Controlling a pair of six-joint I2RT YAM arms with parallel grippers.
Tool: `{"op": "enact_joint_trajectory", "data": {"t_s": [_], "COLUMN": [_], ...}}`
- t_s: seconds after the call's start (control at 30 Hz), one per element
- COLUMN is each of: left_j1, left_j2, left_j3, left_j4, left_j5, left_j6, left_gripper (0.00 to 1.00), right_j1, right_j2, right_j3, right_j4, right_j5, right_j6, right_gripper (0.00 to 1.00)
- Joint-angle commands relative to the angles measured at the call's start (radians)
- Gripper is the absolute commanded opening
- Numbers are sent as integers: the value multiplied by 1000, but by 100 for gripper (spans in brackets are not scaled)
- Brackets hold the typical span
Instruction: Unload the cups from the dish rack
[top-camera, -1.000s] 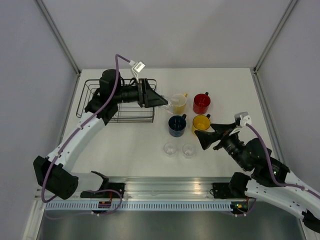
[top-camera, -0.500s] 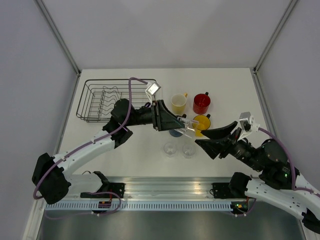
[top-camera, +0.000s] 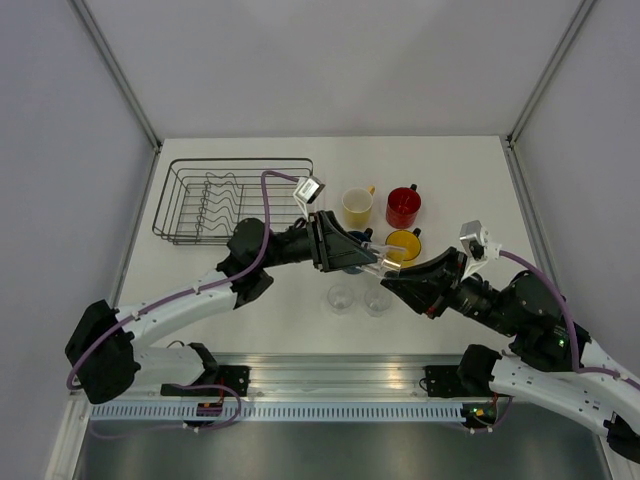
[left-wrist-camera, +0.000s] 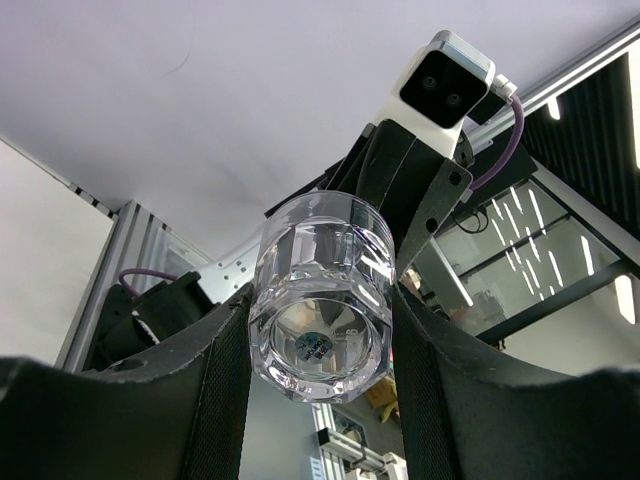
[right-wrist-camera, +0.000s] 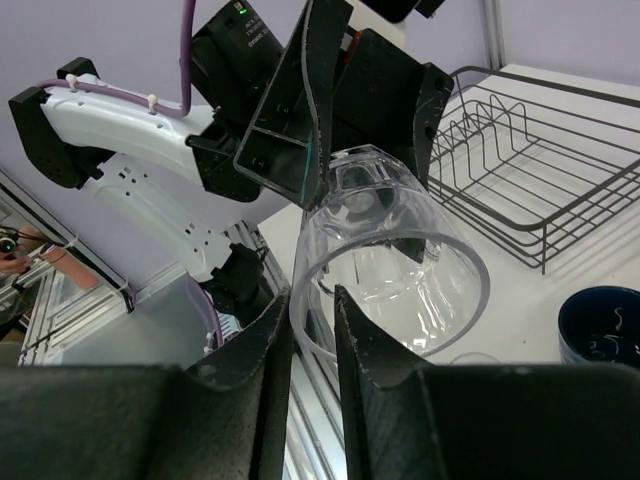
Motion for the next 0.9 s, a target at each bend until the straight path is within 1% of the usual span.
{"op": "enact_joint_trajectory", "data": {"t_s": [0.0, 0.23, 0.3, 0.33, 0.37, 0.4, 0.43, 0.5, 0.53, 0.57, 0.63, 0.67, 0.73, 0.77, 0.8, 0.83, 0.87], "left_j1": [-27, -70, -73, -73, -73, -74, -73, -73, -73, -73, -73, -70, -67, -65, -63, -63, -63], "left_j2": [5, 31, 34, 35, 35, 35, 35, 37, 34, 31, 19, 8, -32, -52, -72, -121, -145], "left_j3": [-5, -44, -55, -66, -69, -71, -74, -78, -83, -84, -95, -97, -88, -78, -68, -40, -29], "left_j4": [131, 196, 206, 209, 211, 211, 208, 203, 196, 190, 141, 104, -80, -161, -250, -459, -544], "left_j5": [-18, -37, -48, -51, -57, -59, -59, -61, -67, -70, -94, -109, -152, -222, -273, -392, -457], "left_j6": [-64, -100, -107, -108, -111, -108, -108, -97, -93, -90, -62, -45, 34, 68, 140, 180, 212], "left_gripper": [2, 2, 2, 2, 2, 5, 18, 39, 66, 80, 99, 100, 100, 100, 100, 100, 100], "right_j1": [-1, -2, -2, -1, -1, -1, -2, -2, -2, -2, -2, -2, -2, -1, -2, -1, -1], "right_j2": [4, 3, 3, 3, 1, 0, -3, -8, -10, -10, -11, -13, -11, -11, -10, -10, -4], "right_j3": [24, 4, 1, 2, 2, 1, 1, 2, 5, 13, 20, 31, 43, 54, 59, 62, 71], "right_j4": [48, 67, 63, 60, 53, 48, 44, 21, -7, -22, -58, -100, -146, -192, -215, -235, -281], "right_j5": [-17, 5, 20, 25, 29, 37, 42, 54, 80, 89, 123, 134, 154, 179, 193, 212, 242], "right_j6": [-22, -55, -61, -65, -68, -72, -72, -78, -79, -81, -87, -95, -102, -110, -111, -115, -115], "right_gripper": [27, 26, 13, 2, 0, 0, 0, 0, 1, 0, 0, 0, 0, 0, 0, 0, 0]}}
